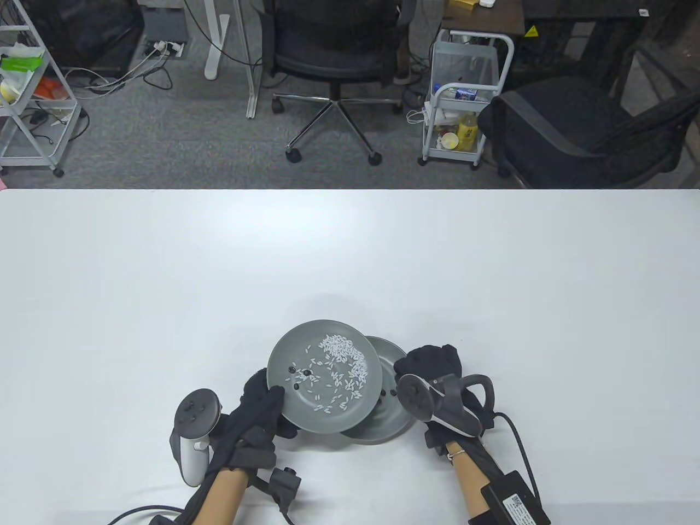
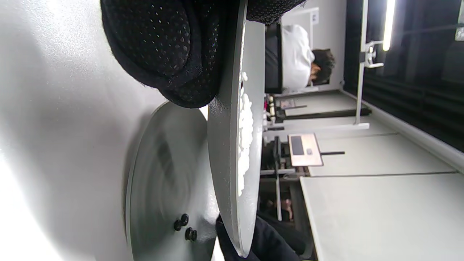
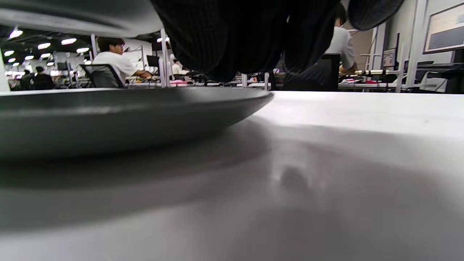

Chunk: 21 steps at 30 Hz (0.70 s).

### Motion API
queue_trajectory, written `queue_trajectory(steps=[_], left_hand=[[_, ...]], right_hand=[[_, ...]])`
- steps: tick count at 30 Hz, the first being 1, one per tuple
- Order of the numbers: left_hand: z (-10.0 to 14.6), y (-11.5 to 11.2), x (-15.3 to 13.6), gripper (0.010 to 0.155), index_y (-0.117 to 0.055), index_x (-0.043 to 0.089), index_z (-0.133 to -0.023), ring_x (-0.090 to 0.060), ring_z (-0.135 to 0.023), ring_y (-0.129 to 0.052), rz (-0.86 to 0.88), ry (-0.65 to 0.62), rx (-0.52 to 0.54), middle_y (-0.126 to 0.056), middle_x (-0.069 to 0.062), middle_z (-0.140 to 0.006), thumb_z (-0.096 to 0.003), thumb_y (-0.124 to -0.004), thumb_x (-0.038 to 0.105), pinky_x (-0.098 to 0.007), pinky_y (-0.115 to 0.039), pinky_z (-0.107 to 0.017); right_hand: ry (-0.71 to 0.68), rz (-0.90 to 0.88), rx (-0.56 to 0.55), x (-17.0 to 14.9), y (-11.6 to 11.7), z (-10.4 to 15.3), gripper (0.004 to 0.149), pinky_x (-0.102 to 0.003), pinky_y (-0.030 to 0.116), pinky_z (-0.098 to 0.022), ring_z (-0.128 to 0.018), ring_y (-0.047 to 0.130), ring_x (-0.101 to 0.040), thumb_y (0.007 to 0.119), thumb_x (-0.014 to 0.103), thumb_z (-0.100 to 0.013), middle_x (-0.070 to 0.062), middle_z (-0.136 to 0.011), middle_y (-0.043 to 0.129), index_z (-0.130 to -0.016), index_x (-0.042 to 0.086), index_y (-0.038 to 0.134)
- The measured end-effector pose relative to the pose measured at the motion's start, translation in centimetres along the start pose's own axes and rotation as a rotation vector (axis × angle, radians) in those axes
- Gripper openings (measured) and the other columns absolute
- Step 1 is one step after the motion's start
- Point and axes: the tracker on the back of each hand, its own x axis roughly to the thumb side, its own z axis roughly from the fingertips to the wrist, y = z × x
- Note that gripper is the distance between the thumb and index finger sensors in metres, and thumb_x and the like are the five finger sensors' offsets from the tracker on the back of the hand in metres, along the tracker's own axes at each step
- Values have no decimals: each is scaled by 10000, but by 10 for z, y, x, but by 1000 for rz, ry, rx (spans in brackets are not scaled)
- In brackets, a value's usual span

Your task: Pick coffee beans with hand pinch into plate

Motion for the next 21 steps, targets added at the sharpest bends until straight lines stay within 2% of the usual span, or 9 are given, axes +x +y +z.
queue_trajectory(steps=[8, 12, 15, 18, 21], left_hand=[[0, 0, 0, 572, -304, 17, -1104, -288, -615, -936, -4, -5, -5, -685, -223, -981, -662, -592, 238, -383, -857, -422], [0, -1, -1, 572, -306, 16, -1104, -285, -613, -938, -10, -11, -13, -687, -223, -979, -662, -593, 238, -381, -859, -420], [-1, -3, -1, 573, -306, 15, -1104, -285, -612, -940, -19, -13, -25, -688, -224, -979, -661, -594, 238, -380, -861, -419], [-1, -5, -2, 573, -307, 13, -1103, -282, -611, -942, -28, -10, -39, -691, -223, -977, -661, -594, 239, -378, -863, -418], [-2, -8, -2, 575, -309, 9, -1103, -283, -610, -944, -38, -11, -55, -692, -226, -976, -661, -595, 239, -378, -864, -416]], right_hand=[[-36, 11, 55, 11, 4, 0, 338, -617, 499, -772, -995, 719, -317, 689, 417, -655, 0, -1007, 747, -958, 287, 760], [9, -25, -46, 3, -9, 2, 348, -618, 497, -764, -986, 707, -340, 658, 409, -672, -27, -1020, 730, -984, 275, 733], [16, -106, -165, 1, -26, 6, 372, -620, 490, -759, -986, 675, -368, 622, 408, -692, -59, -1041, 697, -1024, 255, 690], [-76, -159, -221, 18, -38, 11, 389, -618, 462, -772, -1011, 635, -366, 594, 422, -700, -59, -1066, 664, -1058, 279, 644], [-185, -161, -188, 47, -41, 15, 406, -624, 424, -790, -1055, 590, -357, 591, 441, -695, -50, -1109, 625, -1087, 336, 602]])
